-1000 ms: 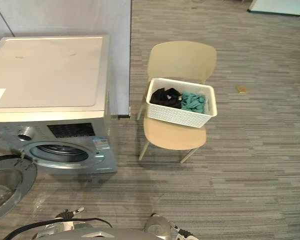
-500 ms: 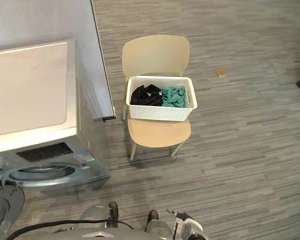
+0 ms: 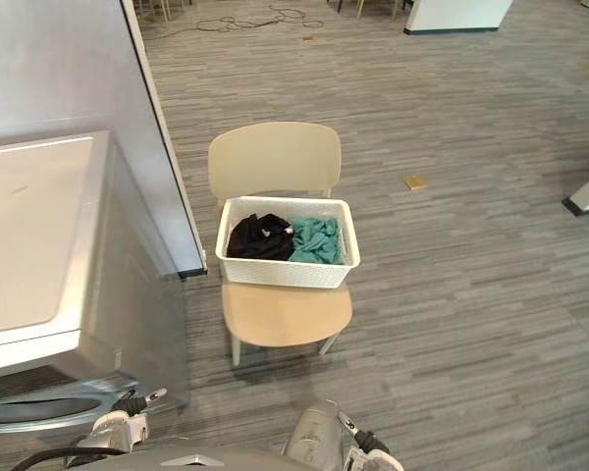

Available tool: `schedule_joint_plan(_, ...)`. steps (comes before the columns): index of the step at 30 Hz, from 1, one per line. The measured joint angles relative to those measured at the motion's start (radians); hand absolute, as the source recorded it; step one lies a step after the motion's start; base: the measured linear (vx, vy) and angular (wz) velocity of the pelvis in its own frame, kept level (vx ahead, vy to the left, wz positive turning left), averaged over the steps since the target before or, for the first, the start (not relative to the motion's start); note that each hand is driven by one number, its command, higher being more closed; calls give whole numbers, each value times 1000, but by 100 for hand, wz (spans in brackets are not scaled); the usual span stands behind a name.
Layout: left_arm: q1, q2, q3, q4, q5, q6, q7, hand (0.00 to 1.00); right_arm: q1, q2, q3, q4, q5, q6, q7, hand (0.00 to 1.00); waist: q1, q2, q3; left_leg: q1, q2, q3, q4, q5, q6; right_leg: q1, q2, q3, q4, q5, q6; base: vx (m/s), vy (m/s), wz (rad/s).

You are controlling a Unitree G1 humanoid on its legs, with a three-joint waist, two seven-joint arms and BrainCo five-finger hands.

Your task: Pick up the laundry basket with both hands and put the clothes into the washing machine.

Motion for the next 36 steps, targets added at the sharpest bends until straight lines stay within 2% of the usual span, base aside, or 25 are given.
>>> schedule_joint_plan(1,12,4,7,-1,7,-1,0,0,9,7,-4,0,1,4,0,0,-2,-3,-2,6,21,-12,5,-17,-26,-3,9,2,26,59,122,254,-629,36)
schedule_joint_plan(2,26,-38,13,4,23,0,-4,0,8,-8,-20,-1,0,6,0,0,-1,42,-11,22,79,-28,-11,-6,-30,-33,54,-27,128,-36,96,235,-564,18)
schedule_joint_plan(3,49,-76,50,1,31,-1,-3,0,-1,-21,-20,-3,-4,7,1,0,4,54,-29,22,89,-29,-27,53,-13,-75,58,-29,214,-97,74,227,-539,15)
schedule_joint_plan(4,48,-83,60,1,33,-1,-2,0,-1,-24,-20,-1,-18,9,0,0,1,56,-27,22,96,-39,-33,83,-18,-74,59,-40,242,-115,61,276,-592,42)
schedule_joint_plan(6,60,-94,81,5,35,2,10,0,10,-47,-26,3,-34,12,-1,0,-19,85,-46,-40,152,-125,35,206,-11,-16,82,-140,259,-179,22,285,-564,81)
schedule_joint_plan(7,62,-94,91,5,38,3,16,0,9,-49,-19,5,-34,13,0,0,-22,86,-46,-82,165,-155,96,247,-6,10,96,-167,243,-185,10,193,-391,79)
schedule_joint_plan(8,59,-93,119,-5,36,3,20,0,7,-47,12,3,-28,12,-1,0,-17,79,-44,-169,186,-199,229,350,38,61,125,-209,203,-186,-16,213,-482,46)
schedule_joint_plan(9,55,-91,128,-21,35,1,22,0,-6,-47,50,-18,-18,10,-7,0,5,71,-39,-250,194,-216,366,408,46,104,148,-228,161,-179,-44,142,-318,23)
schedule_joint_plan(10,54,-89,127,-29,35,1,23,0,-18,-52,61,-31,-15,9,-13,0,11,68,-37,-282,186,-207,429,398,43,120,156,-232,144,-175,-54,168,-280,-10)
schedule_joint_plan(11,51,-82,105,-42,34,0,23,0,-35,-61,92,-86,10,5,-28,0,15,60,-33,-340,155,-159,510,353,49,148,161,-237,118,-170,-63,147,-122,-8)
schedule_joint_plan(12,49,-75,84,-50,34,0,27,0,-42,-60,113,-177,39,4,-48,0,14,54,-29,-380,126,-70,515,333,64,177,158,-244,99,-168,-64,153,-92,-5)
schedule_joint_plan(13,50,-70,81,-53,33,-1,28,0,-38,-56,122,-229,49,3,-58,0,16,47,-31,-383,124,-36,516,328,97,186,156,-244,94,-168,-64,187,-61,13)
schedule_joint_plan(14,52,-59,76,-51,34,1,44,0,-29,-44,141,-343,76,3,-83,0,11,26,-42,-355,120,9,459,343,78,208,140,-257,74,-166,-60,174,-28,28)
schedule_joint_plan(15,52,-60,75,-49,34,3,51,0,-24,-30,146,-405,92,2,-94,0,2,17,-45,-345,115,39,430,335,67,218,131,-264,56,-161,-53,224,38,78)
schedule_joint_plan(16,45,-63,66,-50,34,1,63,0,-29,-25,151,-538,126,-13,-132,0,-4,-2,-37,-347,73,98,344,177,48,238,98,-292,6,-138,-34,156,87,89)
schedule_joint_plan(17,42,-60,61,-48,39,3,68,0,-49,-32,148,-598,144,-25,-151,0,-3,-11,-28,-309,17,126,142,163,40,247,71,-307,-16,-120,-22,136,118,82)
schedule_joint_plan(18,44,-59,47,-45,45,4,73,0,-62,-39,144,-640,151,-31,-161,0,-2,-1,-24,-271,-6,148,2,213,56,250,69,-310,-23,-112,-18,108,135,44)
schedule_joint_plan(19,44,-53,24,-34,51,5,80,0,-83,-43,131,-717,160,-49,-172,0,1,27,-21,-233,-17,176,-86,285,54,258,80,-303,-29,-114,-8,123,174,34)
schedule_joint_plan(21,42,-12,-11,-29,88,8,89,0,-108,-16,186,-839,159,-67,-195,0,11,0,-7,-219,-44,163,-86,288,69,305,75,-280,-91,-83,-10,89,145,21)
schedule_joint_plan(23,47,21,-49,-16,129,11,89,0,-124,5,270,-950,118,-115,-195,0,15,-17,-12,-215,-56,165,-97,286,72,329,81,-265,-163,-45,-14,33,96,-4)
schedule_joint_plan(25,49,29,-74,-15,147,13,88,0,-138,7,315,-1029,112,-136,-194,0,20,-18,-13,-215,-61,163,-120,286,72,346,92,-260,-222,-15,-10,4,74,-7)
schedule_joint_plan(28,66,42,-117,-14,155,8,86,0,-128,-17,390,-1073,30,-156,-174,0,27,-19,-23,-205,-76,159,-178,317,70,347,92,-260,-259,-9,-1,-26,-11,0)
schedule_joint_plan(33,104,60,-178,-7,230,2,55,0,-147,-214,603,-1039,-161,-158,-70,0,29,-15,-59,-176,-80,138,-334,417,61,326,112,-279,-274,-1,13,-58,-50,10)
schedule_joint_plan(36,115,65,-181,-6,261,0,47,0,-240,-304,714,-904,-196,-169,-28,0,39,-24,-69,-163,-76,137,-388,454,60,315,122,-279,-274,5,17,-65,-20,3)
